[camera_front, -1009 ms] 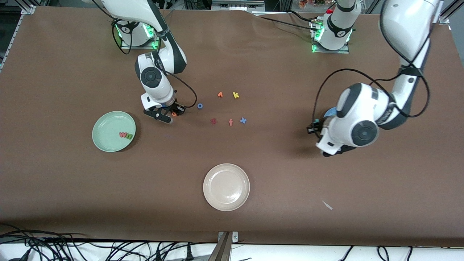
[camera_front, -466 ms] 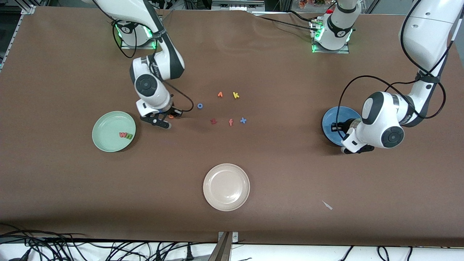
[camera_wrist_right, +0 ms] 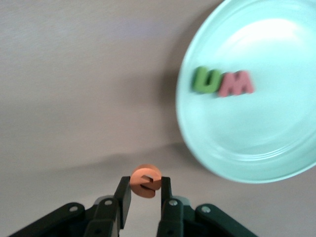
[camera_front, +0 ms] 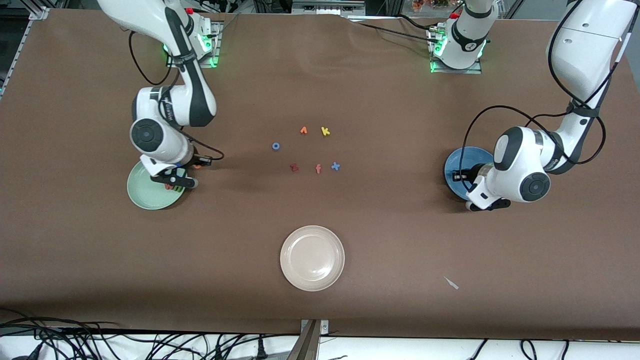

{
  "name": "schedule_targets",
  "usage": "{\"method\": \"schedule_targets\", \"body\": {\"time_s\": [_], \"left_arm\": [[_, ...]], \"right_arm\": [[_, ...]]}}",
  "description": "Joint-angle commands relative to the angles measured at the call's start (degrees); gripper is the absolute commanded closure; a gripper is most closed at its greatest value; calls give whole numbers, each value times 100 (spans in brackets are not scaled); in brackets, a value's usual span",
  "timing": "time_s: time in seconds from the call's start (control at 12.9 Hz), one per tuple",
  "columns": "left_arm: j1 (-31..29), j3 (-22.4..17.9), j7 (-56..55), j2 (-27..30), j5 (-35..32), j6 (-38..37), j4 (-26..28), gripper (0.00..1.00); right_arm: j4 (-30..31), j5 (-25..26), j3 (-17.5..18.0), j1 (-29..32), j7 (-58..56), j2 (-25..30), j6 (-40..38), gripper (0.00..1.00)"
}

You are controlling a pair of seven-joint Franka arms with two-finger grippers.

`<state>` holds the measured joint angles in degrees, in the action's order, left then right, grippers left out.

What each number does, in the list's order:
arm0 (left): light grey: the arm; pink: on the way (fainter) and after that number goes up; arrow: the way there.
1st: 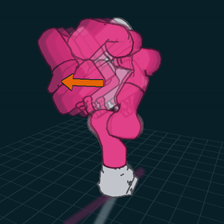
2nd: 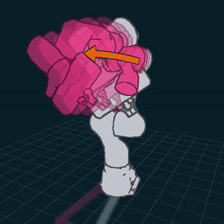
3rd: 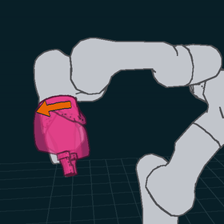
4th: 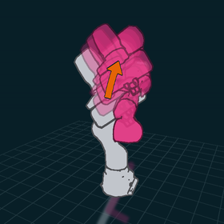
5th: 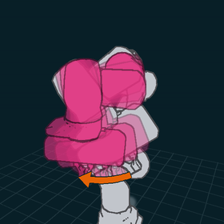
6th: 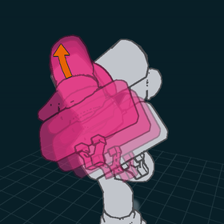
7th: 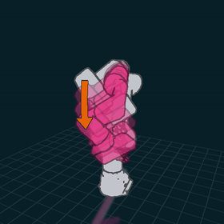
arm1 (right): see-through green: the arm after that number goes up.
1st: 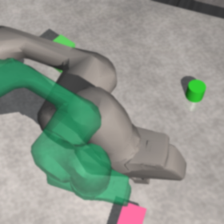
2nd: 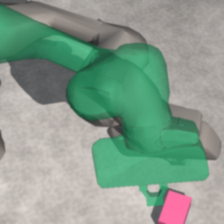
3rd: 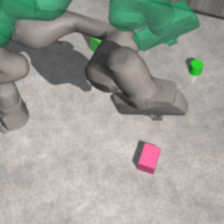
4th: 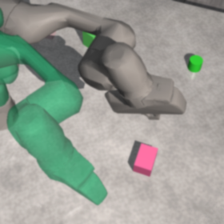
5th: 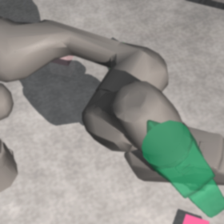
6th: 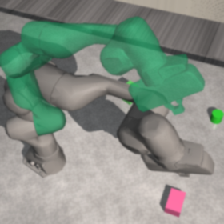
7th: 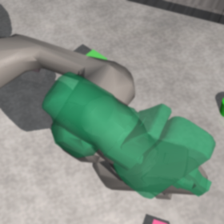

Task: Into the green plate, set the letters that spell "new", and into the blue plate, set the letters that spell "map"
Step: 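Place teal p on blue plate while the right gripper places e on green plate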

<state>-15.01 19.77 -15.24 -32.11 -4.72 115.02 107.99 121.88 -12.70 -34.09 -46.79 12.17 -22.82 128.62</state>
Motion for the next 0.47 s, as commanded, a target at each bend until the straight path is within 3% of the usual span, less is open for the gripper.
{"method": "schedule_targets", "body": {"time_s": [0.0,0.16,0.23,0.31,0.39], "left_arm": [[7,79,21,555,-135,-295,-295,0],[51,263,-14,776,-109,-751,-899,0],[51,308,-23,777,-117,-1084,-1277,0],[69,317,-14,777,-108,-1392,-1646,0],[69,326,-5,777,-100,-1621,-1981,0]], "right_arm": [[-24,48,-299,-15,-486,-20,-118,81],[-33,48,-458,142,-1048,-29,-109,80],[-94,57,-459,257,-1172,-47,-109,75],[-147,57,-459,345,-1295,-99,-118,63],[-191,48,-459,389,-1331,-91,-118,28]]}}
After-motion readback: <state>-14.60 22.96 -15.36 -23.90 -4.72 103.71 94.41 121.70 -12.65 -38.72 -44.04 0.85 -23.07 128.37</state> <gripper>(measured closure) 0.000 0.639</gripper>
